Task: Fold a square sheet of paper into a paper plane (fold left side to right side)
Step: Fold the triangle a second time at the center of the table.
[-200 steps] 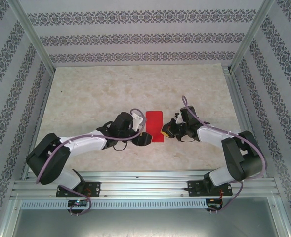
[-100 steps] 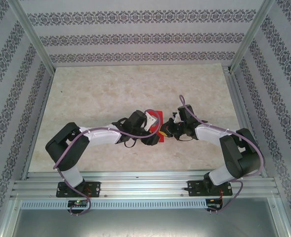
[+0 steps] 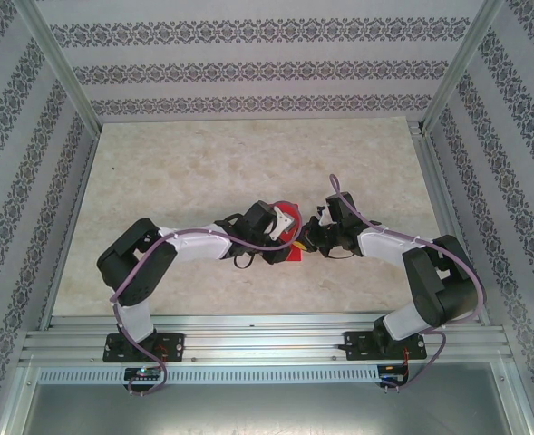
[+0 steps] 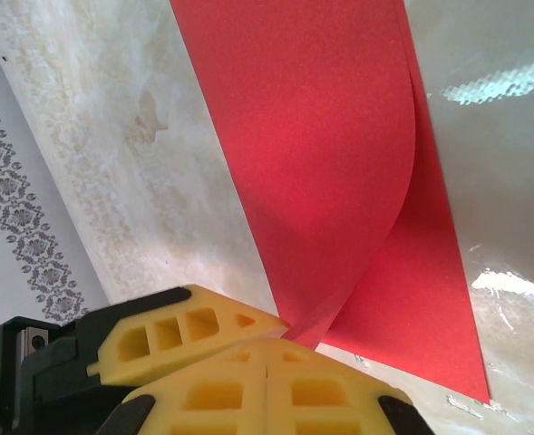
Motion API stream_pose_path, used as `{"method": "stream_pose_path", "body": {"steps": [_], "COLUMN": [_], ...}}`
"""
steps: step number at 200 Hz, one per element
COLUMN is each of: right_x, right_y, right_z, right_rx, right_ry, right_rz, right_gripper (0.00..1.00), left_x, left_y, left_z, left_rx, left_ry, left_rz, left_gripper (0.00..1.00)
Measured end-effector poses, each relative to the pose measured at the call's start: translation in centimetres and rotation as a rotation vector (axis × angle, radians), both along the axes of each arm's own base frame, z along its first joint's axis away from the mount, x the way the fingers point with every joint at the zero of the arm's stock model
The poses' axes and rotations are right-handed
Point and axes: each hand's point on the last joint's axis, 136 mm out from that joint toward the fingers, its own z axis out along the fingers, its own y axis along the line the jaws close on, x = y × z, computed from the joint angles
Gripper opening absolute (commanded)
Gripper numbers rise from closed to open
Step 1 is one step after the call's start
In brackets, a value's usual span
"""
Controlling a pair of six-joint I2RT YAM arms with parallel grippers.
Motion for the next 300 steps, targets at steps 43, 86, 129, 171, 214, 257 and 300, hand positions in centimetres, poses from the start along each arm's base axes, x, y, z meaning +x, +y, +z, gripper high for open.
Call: {"method": "stream_pose_path", "body": {"steps": [43,86,129,171,214,257,300], "right_x": [0.0,0.2,0.7,-0.3,-1.6,-2.3,-2.8], "right_y": [0.0,-0.1,-1.2,-0.8,0.3,-0.5,-1.0], "right_z": [0.0,0.3,2.0,1.3,-1.2,-4.2,-4.9], "right_rx": [0.000,0.004,-0.021,-0.063,-0.118,-0.209,-0.278], "right_ry": [0.001,-0.015,-0.103,-0.113,-0.067,0.003,0.010], "right_rz": [0.000,-0.002,0.003,0.055,0.101,0.099,0.127], "right_gripper": [0.00,0.29,0.33,0.10,0.05,0.04,0.04], "left_x": [0.2,0.2,0.2,1.5,2.2,2.2,2.5], "left_y": [0.1,0.2,1.5,2.8,3.6,3.6,3.9], "left_z": [-0.1,-0.2,0.0,0.1,0.3,0.4,0.4], "left_rx": [0.010,0.009,-0.045,-0.135,-0.186,-0.197,-0.199], "left_ry": [-0.004,0.002,0.058,0.135,0.180,0.196,0.197], "left_rz": [0.003,0.011,0.048,0.116,0.156,0.165,0.177], "left_gripper": [0.00,0.00,0.00,0.00,0.00,0.00,0.00]}}
